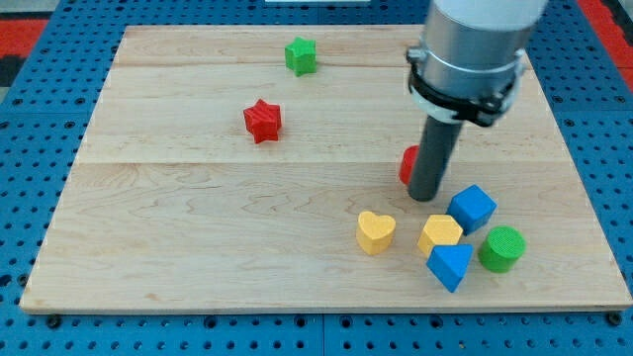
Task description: Move the red circle to the top of the yellow hexagon
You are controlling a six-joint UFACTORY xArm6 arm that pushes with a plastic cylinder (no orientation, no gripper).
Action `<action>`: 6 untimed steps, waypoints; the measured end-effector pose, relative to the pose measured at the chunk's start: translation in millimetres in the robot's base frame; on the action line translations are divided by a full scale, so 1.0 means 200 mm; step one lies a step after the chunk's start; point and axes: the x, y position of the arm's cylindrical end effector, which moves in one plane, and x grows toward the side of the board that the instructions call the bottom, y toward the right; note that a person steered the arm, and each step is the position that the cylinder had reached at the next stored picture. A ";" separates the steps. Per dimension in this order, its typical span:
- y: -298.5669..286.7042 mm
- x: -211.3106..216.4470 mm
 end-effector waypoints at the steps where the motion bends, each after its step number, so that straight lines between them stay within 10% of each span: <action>1: -0.19 -0.14; 3: -0.01 -0.34; 5: 0.02 0.07; 6: 0.02 -0.20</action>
